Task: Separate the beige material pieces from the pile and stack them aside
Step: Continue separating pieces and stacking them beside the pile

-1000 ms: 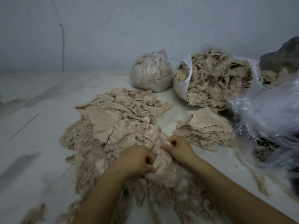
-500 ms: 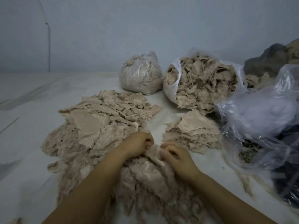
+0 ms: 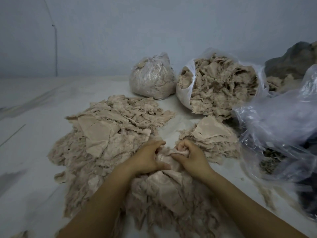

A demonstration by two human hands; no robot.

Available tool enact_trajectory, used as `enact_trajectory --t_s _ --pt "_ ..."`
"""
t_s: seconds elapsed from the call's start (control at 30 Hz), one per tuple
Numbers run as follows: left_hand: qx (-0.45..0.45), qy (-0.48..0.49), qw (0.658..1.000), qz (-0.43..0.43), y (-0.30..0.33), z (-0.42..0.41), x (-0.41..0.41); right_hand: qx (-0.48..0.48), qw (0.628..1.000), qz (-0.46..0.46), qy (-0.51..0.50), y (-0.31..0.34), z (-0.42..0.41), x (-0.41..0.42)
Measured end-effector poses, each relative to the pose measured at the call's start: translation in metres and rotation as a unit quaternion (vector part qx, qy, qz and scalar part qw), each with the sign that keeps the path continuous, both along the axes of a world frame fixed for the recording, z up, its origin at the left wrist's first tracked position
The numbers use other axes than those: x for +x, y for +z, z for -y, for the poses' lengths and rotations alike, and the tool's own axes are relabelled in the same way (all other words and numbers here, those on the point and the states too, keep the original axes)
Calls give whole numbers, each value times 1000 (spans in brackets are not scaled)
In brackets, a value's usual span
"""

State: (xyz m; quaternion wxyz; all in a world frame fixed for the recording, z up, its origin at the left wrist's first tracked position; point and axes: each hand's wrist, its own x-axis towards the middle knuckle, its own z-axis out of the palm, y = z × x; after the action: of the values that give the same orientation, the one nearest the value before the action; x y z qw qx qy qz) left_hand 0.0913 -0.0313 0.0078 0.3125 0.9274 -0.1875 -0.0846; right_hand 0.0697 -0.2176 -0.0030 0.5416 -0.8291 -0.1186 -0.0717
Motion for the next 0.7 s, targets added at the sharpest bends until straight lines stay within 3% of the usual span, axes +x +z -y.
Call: enact_trajectory --t_s 0.23,0.37,0.5,0.6,0.7 --pt "-141 -19 990 8 25 16 0 127 986 -60 86 15 16 -4" --pt "-178 11 983 34 16 19 -2 110 989 -91 47 10 9 -6" --pt "-136 149 971 126 5 1 0 212 970 -74 -92 9 11 -3" --pt "-124 80 985 89 10 0 -8 225 969 -66 -83 10 12 -7" --pt "-205 14 979 -15 17 29 -20 240 967 -74 -51 11 -3 -13"
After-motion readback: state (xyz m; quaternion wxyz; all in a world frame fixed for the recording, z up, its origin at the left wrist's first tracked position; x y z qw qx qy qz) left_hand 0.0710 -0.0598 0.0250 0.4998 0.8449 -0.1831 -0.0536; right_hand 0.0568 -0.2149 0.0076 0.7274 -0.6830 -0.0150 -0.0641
